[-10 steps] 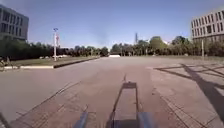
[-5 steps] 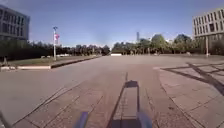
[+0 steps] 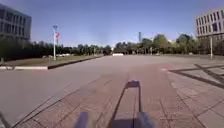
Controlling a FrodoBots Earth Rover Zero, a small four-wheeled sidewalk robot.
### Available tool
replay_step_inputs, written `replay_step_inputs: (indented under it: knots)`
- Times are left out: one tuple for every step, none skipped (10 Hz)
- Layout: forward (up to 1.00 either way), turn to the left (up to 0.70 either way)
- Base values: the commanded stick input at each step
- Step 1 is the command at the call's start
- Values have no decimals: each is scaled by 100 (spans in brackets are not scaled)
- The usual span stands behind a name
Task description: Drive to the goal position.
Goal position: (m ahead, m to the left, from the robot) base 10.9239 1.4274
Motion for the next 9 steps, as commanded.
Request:
replay_step_inputs:
  knots:
    - [100, 0]
    - [100, 0]
    - [100, 0]
    - [100, 0]
    - [100, 0]
    - [100, 0]
    - [100, 0]
    - [100, 0]
    - [100, 0]
